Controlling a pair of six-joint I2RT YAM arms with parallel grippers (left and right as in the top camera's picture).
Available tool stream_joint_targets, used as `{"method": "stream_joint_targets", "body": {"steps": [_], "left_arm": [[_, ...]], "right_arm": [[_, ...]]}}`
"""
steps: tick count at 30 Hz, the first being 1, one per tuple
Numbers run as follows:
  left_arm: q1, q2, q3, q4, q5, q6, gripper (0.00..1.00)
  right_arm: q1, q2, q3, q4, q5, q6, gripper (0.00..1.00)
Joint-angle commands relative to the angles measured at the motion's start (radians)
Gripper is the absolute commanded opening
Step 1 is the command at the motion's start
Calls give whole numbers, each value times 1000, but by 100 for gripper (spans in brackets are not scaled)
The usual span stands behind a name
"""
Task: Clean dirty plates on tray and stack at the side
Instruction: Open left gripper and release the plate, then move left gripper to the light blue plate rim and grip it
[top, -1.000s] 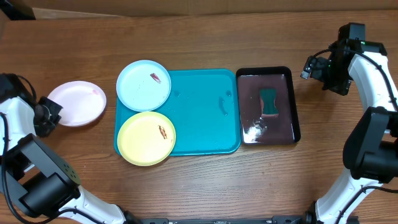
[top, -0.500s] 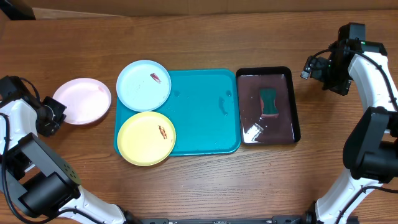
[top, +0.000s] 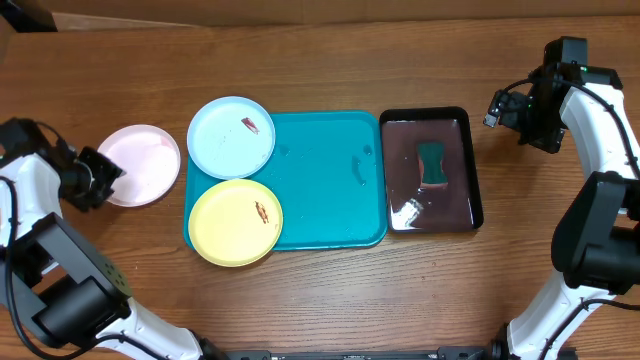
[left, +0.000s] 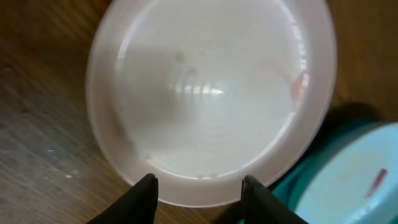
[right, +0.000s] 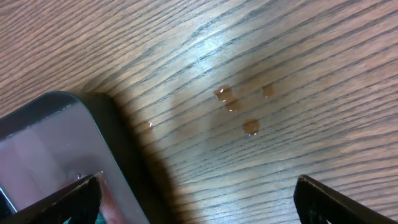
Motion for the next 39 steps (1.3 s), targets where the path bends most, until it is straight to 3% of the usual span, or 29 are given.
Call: {"method": "stream_joint_targets", "body": {"steps": [1,9,15,18,29,39], "left_arm": [[-76,-14,70,-12,80,53,45],[-258,-14,71,-9,18,89,56],[-375,-14,67,-10,-135,89,40],[-414,-14,66,-10,-180,85,39],[-433,-12,32,14,-185,65,26],[-433,-12,-41,86,-231,7,31]], "right_arm": [[-4,-24,14,2,-2,3,100],[-4,-24,14,2,-2,3,100],[-4,-24,14,2,-2,3,100],[-4,-24,14,2,-2,3,100],[-4,-24,14,2,-2,3,100],[-4,-24,14,2,-2,3,100]]}}
